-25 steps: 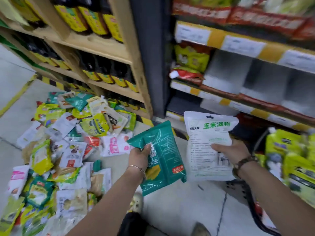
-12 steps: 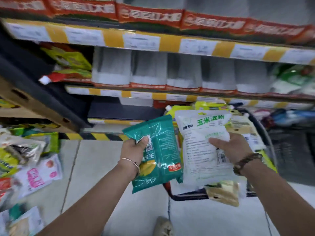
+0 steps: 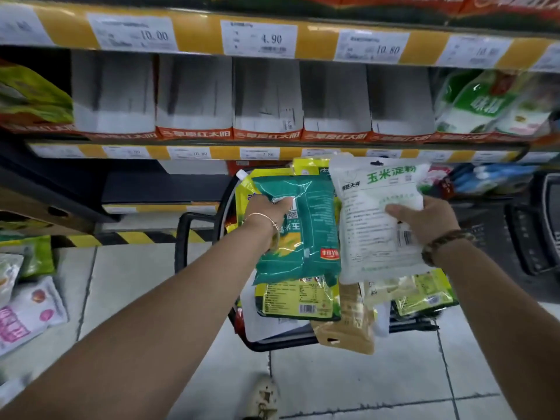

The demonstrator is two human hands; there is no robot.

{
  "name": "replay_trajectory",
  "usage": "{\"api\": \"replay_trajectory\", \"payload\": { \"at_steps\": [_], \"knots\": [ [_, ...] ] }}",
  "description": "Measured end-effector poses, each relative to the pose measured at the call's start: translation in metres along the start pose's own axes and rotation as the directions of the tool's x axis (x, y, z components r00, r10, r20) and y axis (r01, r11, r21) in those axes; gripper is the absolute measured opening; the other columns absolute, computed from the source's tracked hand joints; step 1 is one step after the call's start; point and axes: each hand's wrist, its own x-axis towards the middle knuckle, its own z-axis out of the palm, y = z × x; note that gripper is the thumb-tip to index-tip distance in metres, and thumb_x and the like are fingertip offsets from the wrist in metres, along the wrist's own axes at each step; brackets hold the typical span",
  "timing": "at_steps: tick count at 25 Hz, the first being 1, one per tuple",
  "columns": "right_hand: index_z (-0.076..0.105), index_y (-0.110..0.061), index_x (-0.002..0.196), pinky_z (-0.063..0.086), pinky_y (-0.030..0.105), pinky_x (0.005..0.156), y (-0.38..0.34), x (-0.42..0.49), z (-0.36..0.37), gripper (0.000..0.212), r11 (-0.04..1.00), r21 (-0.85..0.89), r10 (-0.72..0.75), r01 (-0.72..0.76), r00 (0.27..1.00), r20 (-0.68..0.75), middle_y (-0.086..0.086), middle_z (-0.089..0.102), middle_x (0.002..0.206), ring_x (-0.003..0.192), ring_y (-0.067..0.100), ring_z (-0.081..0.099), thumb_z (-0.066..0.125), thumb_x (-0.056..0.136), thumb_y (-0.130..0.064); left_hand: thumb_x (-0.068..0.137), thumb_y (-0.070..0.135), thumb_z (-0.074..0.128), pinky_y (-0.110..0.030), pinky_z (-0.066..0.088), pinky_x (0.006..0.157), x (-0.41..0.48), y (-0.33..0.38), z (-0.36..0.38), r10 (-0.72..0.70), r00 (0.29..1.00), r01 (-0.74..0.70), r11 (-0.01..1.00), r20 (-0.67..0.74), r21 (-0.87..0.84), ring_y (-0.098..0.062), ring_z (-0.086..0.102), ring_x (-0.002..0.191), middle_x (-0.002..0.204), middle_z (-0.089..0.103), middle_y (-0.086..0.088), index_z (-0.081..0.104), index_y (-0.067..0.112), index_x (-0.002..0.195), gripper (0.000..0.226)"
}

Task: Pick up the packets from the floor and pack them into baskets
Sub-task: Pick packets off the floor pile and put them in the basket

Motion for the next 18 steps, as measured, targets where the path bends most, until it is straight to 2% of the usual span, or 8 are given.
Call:
{"api": "replay_trajectory", "payload": {
  "at_steps": [2,4,7,9,11,14,16,18],
  "knots": [
    [0.062,-0.008,0.111,0.047,0.026,0.073,0.015,0.018,0.012,0.033,0.994,-0.098,0.045,-0.042,0.999,0.024,0.009,0.064,0.114,0.088,0.021,0.061,0.069,0.085,-0.025,0.085,0.024,0.066,-0.04,0.045,0.088,0.01,-0.011,0.014,-0.041,0.998,0.041,0.999,-0.047,-0.002,-0.034,0.059,0.107,0.117,0.063,-0.017,0.061,-0.003,0.113,0.039],
    [0.051,-0.004,0.128,0.047,0.036,0.088,0.03,0.03,0.024,0.054,0.976,-0.191,0.103,-0.108,0.994,-0.039,0.014,0.057,0.128,0.11,0.031,0.056,0.069,0.084,-0.028,0.082,0.024,0.07,-0.039,0.046,0.088,0.011,-0.023,0.019,-0.011,0.993,0.014,1.0,-0.121,0.02,-0.034,0.058,0.11,0.121,0.061,-0.018,0.059,-0.001,0.117,0.044],
    [0.026,-0.01,0.144,0.04,0.049,0.101,0.041,0.039,0.034,0.08,0.95,-0.289,0.079,-0.117,0.987,-0.138,0.016,0.038,0.145,0.128,0.034,0.042,0.068,0.083,-0.04,0.079,0.027,0.073,-0.036,0.036,0.104,-0.004,-0.037,0.016,0.188,0.964,-0.151,0.969,-0.187,0.196,-0.029,0.04,0.128,0.142,0.034,-0.017,0.033,0.004,0.14,0.077],
    [0.011,-0.018,0.15,0.027,0.052,0.109,0.043,0.04,0.041,0.085,0.895,-0.446,-0.016,-0.023,0.996,-0.085,0.012,0.013,0.156,0.141,0.032,0.021,0.056,0.087,-0.052,0.086,0.037,0.063,-0.035,0.016,0.117,-0.022,-0.048,0.017,0.399,0.915,-0.316,0.799,-0.057,0.511,-0.025,0.013,0.142,0.155,0.007,-0.013,0.014,0.011,0.148,0.083],
    [0.003,-0.025,0.151,0.014,0.054,0.114,0.047,0.041,0.053,0.077,0.812,-0.58,-0.063,0.058,0.998,0.011,0.009,-0.007,0.158,0.145,0.029,0.0,0.038,0.091,-0.059,0.095,0.047,0.039,-0.039,0.001,0.119,-0.03,-0.054,0.028,0.437,0.874,-0.444,0.54,0.213,0.715,-0.024,-0.009,0.145,0.157,-0.014,-0.008,0.0,0.017,0.15,0.073],
    [-0.011,-0.03,0.149,0.003,0.055,0.115,0.061,0.036,0.074,0.068,0.763,-0.633,-0.067,0.129,0.99,0.122,0.008,-0.02,0.156,0.145,0.028,-0.013,0.018,0.094,-0.058,0.097,0.054,0.022,-0.044,-0.006,0.117,-0.019,-0.045,0.051,0.307,0.879,-0.468,0.415,0.364,0.781,-0.025,-0.022,0.142,0.153,-0.029,-0.006,-0.018,0.025,0.147,0.07],
    [-0.016,-0.031,0.147,-0.002,0.054,0.114,0.069,0.029,0.085,0.066,0.739,-0.654,-0.107,0.159,0.987,0.119,0.009,-0.023,0.155,0.144,0.028,-0.015,0.014,0.094,-0.057,0.097,0.053,0.018,-0.047,-0.007,0.116,-0.015,-0.04,0.061,0.336,0.868,-0.471,0.323,0.366,0.821,-0.025,-0.023,0.142,0.152,-0.03,-0.007,-0.019,0.025,0.146,0.068],
    [-0.021,-0.032,0.144,-0.006,0.053,0.113,0.073,0.021,0.094,0.065,0.709,-0.682,-0.15,0.179,0.983,0.102,0.01,-0.024,0.154,0.144,0.029,-0.016,0.011,0.093,-0.057,0.098,0.049,0.015,-0.046,-0.008,0.115,-0.019,-0.042,0.067,0.356,0.866,-0.46,0.288,0.352,0.84,-0.025,-0.022,0.142,0.152,-0.03,-0.007,-0.018,0.023,0.147,0.064]
  ]
}}
